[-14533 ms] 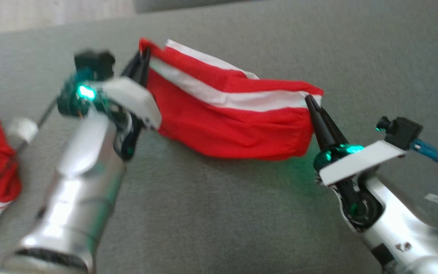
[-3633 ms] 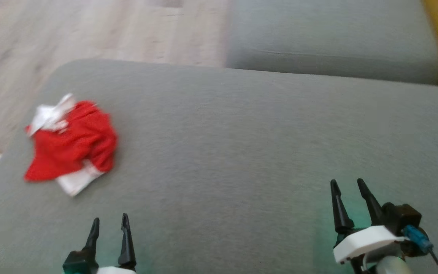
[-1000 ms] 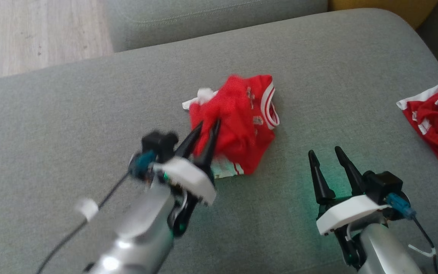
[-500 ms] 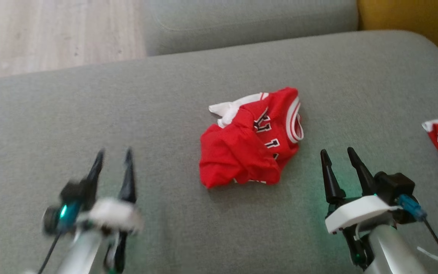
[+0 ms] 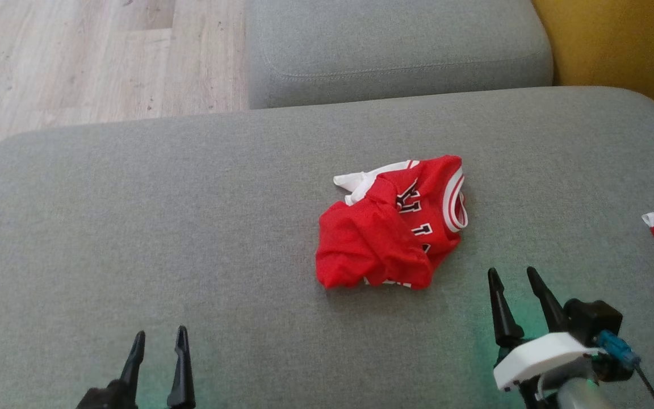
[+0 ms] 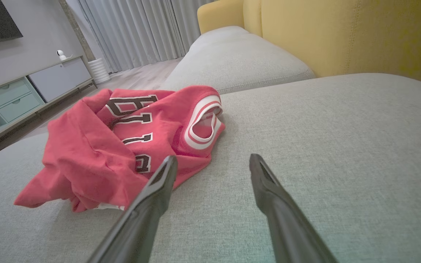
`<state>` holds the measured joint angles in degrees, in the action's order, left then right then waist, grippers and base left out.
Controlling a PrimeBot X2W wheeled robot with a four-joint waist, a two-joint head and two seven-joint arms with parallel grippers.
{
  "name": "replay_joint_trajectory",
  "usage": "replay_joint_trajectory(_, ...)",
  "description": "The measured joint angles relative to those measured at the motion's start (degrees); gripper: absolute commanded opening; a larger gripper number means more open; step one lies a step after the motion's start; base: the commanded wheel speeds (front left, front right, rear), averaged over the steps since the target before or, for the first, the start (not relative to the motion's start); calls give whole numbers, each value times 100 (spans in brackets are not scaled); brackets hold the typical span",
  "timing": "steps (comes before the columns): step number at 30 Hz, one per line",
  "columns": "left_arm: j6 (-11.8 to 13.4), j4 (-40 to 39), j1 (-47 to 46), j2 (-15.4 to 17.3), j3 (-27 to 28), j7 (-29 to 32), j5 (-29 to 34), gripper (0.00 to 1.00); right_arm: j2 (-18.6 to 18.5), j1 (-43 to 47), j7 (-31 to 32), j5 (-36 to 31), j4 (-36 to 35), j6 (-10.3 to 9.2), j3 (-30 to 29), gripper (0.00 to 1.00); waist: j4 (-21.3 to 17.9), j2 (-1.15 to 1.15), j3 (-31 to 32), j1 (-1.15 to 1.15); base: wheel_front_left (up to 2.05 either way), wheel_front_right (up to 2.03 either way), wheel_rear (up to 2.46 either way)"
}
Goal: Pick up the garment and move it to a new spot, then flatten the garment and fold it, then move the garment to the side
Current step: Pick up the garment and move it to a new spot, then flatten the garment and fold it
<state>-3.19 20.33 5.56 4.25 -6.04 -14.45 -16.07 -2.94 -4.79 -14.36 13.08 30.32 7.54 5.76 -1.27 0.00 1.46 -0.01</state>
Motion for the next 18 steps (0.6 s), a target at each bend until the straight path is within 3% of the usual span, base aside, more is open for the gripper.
replay_joint_trajectory(12, -270, 15, 54, -127, 46, 0, 249, 100, 8, -3, 0, -100, 233, 0, 99, 100, 16, 0, -76, 1, 0, 0, 0)
replay_joint_trajectory(18, -286, 78, -44, -130, -168, 0, 140, 100, -5, -862, 0, -115, 907, 0, 218, 100, 121, 0, -232, 1, 0, 0, 0)
